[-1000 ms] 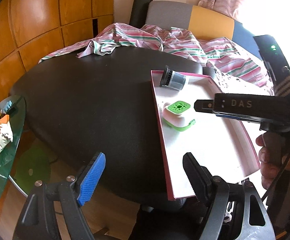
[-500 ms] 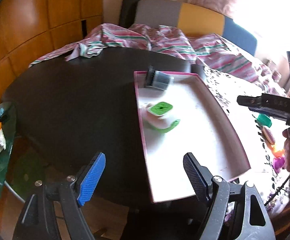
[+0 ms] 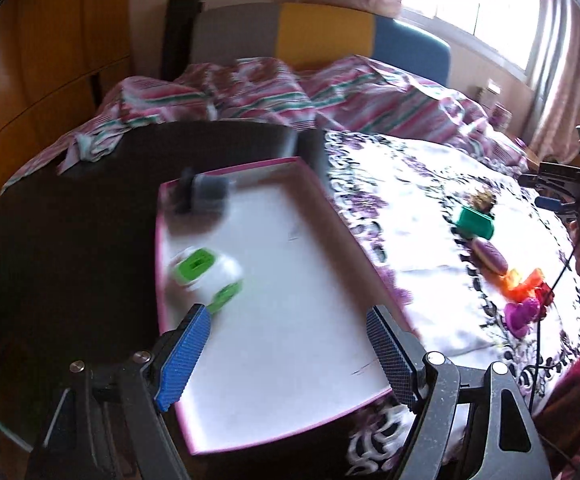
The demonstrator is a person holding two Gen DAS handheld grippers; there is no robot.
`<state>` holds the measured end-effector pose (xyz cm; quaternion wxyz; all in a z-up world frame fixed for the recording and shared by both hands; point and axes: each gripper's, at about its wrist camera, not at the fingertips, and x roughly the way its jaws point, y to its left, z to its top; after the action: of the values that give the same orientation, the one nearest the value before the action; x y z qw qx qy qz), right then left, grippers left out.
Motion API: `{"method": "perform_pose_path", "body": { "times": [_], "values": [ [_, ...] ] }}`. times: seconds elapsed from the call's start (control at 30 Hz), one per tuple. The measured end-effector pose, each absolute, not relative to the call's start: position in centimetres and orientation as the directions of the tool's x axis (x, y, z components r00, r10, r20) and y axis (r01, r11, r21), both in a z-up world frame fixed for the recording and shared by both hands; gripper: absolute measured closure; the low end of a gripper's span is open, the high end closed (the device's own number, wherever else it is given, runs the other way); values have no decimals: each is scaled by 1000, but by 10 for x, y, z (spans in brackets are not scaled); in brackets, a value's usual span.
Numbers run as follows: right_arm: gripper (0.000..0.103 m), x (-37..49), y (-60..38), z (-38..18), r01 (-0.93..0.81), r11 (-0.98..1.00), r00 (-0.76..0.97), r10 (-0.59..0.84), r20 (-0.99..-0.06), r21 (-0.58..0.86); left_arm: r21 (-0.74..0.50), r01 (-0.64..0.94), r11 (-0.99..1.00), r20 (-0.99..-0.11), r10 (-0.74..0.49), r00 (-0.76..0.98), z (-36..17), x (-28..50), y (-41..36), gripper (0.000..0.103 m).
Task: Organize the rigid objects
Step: 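Return both grippers to the cloth and grasp the green spool with the left gripper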
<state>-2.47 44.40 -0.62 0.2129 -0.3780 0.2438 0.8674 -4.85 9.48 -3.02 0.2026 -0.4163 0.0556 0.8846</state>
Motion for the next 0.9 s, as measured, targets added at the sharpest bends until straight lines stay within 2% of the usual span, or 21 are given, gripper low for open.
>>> {"method": "perform_pose_path", "body": {
  "times": [0.07, 0.13, 0.2, 0.3, 0.63, 0.9],
  "values": [
    [47, -17, 461, -17, -593, -759, -612, 208, -763, 268, -75, -437, -896, -758, 336, -559, -28, -51, 112, 22],
    [46, -7, 474, -32, -622, -727, -611, 217, -761, 292, -75, -478, -875, -760, 361, -541, -26, -54, 133, 16],
    [46, 1, 484, -48, -667, -682, -562, 196, -804, 300, -64, -532, -844, -756, 389, -527, -23, -58, 161, 10],
    [45, 12, 498, -42, -664, -641, -616, 177, -768, 385, -61, -605, -794, -759, 430, -488, -26, -64, 204, 3],
    [44, 18, 508, -45, -656, -576, -653, 109, -750, 487, -65, -794, -605, -801, 506, -319, -43, -84, 345, 3],
    [43, 22, 514, -47, -641, -544, -678, 73, -731, 541, -5, -837, -547, -858, 432, -278, -79, -109, 421, 3]
  ]
}}
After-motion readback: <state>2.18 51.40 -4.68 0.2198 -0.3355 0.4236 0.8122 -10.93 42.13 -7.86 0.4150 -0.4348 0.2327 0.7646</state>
